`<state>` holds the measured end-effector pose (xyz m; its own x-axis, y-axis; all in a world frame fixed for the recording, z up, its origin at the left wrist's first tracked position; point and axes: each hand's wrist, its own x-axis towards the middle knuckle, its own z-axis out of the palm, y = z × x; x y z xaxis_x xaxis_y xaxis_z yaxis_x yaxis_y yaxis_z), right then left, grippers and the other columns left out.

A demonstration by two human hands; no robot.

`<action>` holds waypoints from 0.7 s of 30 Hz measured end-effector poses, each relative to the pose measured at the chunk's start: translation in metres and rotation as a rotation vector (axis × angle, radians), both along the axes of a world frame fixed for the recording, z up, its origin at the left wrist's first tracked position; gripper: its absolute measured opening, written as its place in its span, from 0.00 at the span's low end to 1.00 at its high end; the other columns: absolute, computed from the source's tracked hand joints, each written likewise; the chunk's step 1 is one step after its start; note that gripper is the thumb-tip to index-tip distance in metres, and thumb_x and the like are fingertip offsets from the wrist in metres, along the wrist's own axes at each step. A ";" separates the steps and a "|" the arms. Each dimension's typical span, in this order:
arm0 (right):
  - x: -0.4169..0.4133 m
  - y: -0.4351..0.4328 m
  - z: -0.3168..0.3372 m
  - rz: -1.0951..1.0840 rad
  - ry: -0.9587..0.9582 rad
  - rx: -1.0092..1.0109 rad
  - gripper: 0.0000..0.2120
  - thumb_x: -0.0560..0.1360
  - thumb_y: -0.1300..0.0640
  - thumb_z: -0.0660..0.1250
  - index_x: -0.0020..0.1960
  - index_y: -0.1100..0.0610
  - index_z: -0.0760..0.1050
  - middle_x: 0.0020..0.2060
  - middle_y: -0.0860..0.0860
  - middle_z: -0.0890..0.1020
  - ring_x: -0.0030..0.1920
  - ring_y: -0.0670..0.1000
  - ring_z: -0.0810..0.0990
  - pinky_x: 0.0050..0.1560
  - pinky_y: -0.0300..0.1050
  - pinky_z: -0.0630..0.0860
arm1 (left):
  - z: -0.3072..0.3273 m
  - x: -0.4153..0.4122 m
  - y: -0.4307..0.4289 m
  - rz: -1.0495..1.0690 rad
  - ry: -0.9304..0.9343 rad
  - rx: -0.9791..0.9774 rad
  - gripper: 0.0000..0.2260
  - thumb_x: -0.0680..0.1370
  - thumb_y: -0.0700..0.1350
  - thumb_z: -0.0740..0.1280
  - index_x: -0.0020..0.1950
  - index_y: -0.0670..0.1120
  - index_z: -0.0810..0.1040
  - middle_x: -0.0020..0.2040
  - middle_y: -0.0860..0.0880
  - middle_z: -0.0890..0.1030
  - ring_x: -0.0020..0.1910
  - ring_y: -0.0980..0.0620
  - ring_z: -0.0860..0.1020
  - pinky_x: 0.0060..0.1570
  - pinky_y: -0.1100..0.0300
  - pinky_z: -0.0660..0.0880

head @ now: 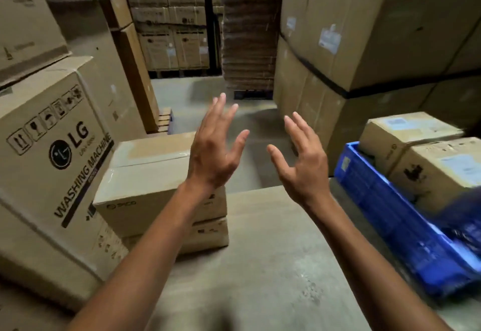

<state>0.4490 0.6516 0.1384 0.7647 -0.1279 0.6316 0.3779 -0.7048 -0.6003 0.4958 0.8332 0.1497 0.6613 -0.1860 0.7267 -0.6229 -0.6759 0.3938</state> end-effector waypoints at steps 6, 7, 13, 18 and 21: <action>-0.095 -0.123 0.035 -0.162 -0.118 -0.016 0.30 0.77 0.46 0.67 0.75 0.58 0.70 0.74 0.55 0.71 0.74 0.52 0.69 0.73 0.48 0.67 | 0.035 -0.062 -0.146 -0.268 -0.129 -0.082 0.26 0.81 0.51 0.64 0.75 0.39 0.68 0.77 0.40 0.65 0.78 0.45 0.63 0.75 0.50 0.64; -0.112 -0.145 0.037 -0.195 -0.134 -0.018 0.30 0.77 0.46 0.66 0.74 0.59 0.70 0.74 0.55 0.71 0.74 0.52 0.69 0.73 0.49 0.67 | 0.037 -0.074 -0.171 -0.305 -0.145 -0.105 0.25 0.81 0.50 0.64 0.75 0.38 0.68 0.77 0.39 0.65 0.77 0.45 0.64 0.74 0.49 0.64; -0.230 -0.274 0.029 -0.411 -0.167 0.016 0.29 0.75 0.52 0.69 0.73 0.62 0.72 0.71 0.57 0.74 0.72 0.55 0.71 0.73 0.49 0.67 | 0.032 -0.159 -0.326 -0.539 -0.101 -0.159 0.25 0.80 0.49 0.64 0.73 0.37 0.70 0.76 0.38 0.67 0.76 0.44 0.66 0.75 0.56 0.62; -0.333 -0.370 -0.003 -0.643 -0.098 0.110 0.28 0.75 0.50 0.68 0.73 0.59 0.72 0.71 0.55 0.74 0.71 0.52 0.72 0.67 0.57 0.74 | 0.006 -0.239 -0.450 -0.743 0.012 -0.101 0.24 0.81 0.50 0.63 0.73 0.39 0.70 0.76 0.38 0.67 0.76 0.45 0.65 0.75 0.66 0.56; -0.389 -0.417 -0.028 -0.797 -0.051 0.167 0.27 0.75 0.52 0.68 0.73 0.58 0.72 0.71 0.54 0.74 0.70 0.53 0.74 0.63 0.60 0.76 | -0.014 -0.286 -0.516 -0.890 0.119 -0.057 0.26 0.80 0.52 0.62 0.73 0.39 0.70 0.76 0.39 0.67 0.75 0.48 0.64 0.71 0.73 0.54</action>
<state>0.0598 0.2351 0.1109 0.3751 -0.7169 0.5877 -0.1695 -0.6763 -0.7169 0.2099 0.3172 0.1354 0.3608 -0.6311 0.6867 -0.8597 0.0604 0.5072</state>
